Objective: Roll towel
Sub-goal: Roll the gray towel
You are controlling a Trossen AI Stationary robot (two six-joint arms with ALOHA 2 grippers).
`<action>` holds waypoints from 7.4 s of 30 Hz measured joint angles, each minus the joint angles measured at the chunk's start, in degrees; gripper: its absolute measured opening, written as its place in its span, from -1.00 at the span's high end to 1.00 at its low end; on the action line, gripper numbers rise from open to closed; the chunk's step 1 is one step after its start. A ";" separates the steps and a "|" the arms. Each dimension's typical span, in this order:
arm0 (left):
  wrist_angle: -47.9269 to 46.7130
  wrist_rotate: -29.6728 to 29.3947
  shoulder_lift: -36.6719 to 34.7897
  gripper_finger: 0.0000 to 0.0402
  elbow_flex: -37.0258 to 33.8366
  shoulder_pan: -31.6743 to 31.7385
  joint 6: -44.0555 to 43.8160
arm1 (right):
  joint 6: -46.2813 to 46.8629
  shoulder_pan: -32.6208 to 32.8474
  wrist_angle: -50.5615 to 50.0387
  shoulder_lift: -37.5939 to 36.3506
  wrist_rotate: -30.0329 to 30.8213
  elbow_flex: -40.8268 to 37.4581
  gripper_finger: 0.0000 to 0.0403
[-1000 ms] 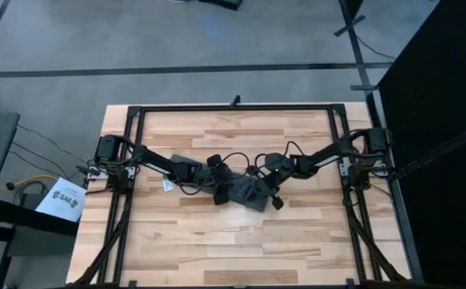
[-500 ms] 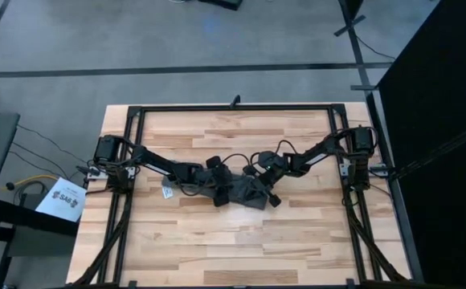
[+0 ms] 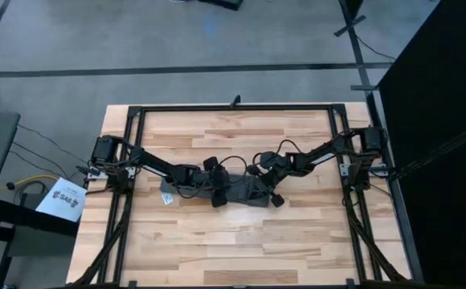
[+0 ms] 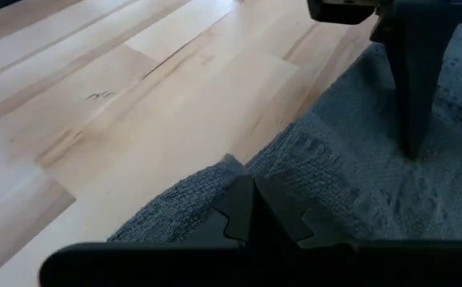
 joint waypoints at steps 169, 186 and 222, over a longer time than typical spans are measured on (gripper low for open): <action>-1.44 -2.42 -4.24 0.14 6.58 -5.84 15.08 | 1.21 -9.20 13.62 -6.51 5.36 -4.73 1.00; -2.53 -4.77 3.41 0.14 6.97 -6.79 11.14 | 16.02 -7.55 23.49 3.41 3.32 -4.72 1.00; 2.91 9.75 8.67 0.14 17.52 3.13 23.16 | 28.03 4.59 -0.42 -17.87 29.41 -21.06 0.92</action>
